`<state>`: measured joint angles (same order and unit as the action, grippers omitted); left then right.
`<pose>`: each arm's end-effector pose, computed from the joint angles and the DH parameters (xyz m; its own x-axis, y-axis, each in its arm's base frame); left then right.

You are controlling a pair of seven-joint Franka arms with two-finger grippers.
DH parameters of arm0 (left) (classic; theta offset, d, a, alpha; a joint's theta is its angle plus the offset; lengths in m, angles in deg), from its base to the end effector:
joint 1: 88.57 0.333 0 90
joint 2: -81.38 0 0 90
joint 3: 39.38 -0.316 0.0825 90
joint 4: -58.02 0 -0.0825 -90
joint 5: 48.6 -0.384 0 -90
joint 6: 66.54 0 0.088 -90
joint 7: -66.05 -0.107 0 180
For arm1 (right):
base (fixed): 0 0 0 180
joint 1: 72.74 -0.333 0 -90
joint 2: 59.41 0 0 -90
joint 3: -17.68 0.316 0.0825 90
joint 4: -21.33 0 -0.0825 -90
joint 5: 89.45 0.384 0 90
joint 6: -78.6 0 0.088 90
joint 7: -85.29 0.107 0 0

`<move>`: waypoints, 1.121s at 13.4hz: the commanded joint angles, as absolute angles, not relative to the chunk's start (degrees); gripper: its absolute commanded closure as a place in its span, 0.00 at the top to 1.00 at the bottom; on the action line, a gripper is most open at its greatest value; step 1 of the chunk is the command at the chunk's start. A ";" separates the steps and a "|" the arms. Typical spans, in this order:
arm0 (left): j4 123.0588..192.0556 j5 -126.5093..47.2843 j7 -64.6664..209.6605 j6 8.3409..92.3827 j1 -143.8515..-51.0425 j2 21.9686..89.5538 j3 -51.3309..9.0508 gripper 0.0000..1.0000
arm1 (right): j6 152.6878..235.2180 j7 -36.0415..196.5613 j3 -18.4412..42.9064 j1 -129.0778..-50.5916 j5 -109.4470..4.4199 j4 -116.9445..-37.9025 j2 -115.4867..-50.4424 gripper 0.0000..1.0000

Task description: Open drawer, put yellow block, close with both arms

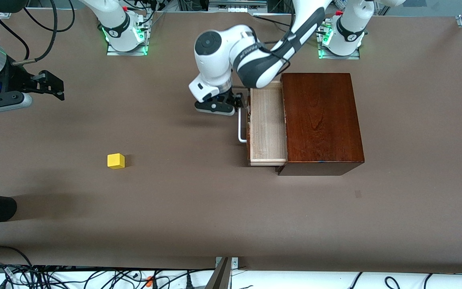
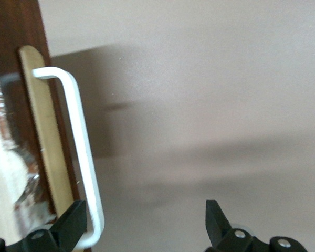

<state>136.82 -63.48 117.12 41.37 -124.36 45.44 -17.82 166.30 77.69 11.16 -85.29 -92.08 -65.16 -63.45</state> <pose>0.4429 -0.5563 0.3595 0.9897 -0.1401 -0.0296 -0.1419 -0.9872 -0.0729 0.5689 0.0574 0.6105 0.9708 0.2334 -0.0556 0.2360 -0.9706 0.0469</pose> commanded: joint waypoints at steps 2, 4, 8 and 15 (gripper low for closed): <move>126.25 -61.96 114.84 24.47 -124.35 47.97 -18.19 1.00 | 165.08 76.85 10.91 -85.48 -92.79 -63.57 -63.98 1.00; 125.17 -61.96 108.88 18.57 -121.29 50.87 -18.37 1.00 | 165.08 76.85 10.91 -85.48 -92.70 -63.57 -63.98 1.00; 125.17 -56.79 98.59 12.67 -108.64 57.90 -18.20 1.00 | 165.08 76.85 11.00 -85.48 -92.79 -63.57 -63.98 1.00; 125.17 -56.69 81.72 7.38 -95.62 62.31 -18.46 1.00 | 165.08 76.85 10.91 -85.48 -92.70 -63.57 -63.98 1.00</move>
<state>124.43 -58.19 86.45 8.23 -98.44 60.77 -18.66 166.30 77.69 11.13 -85.29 -92.08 -65.14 -63.48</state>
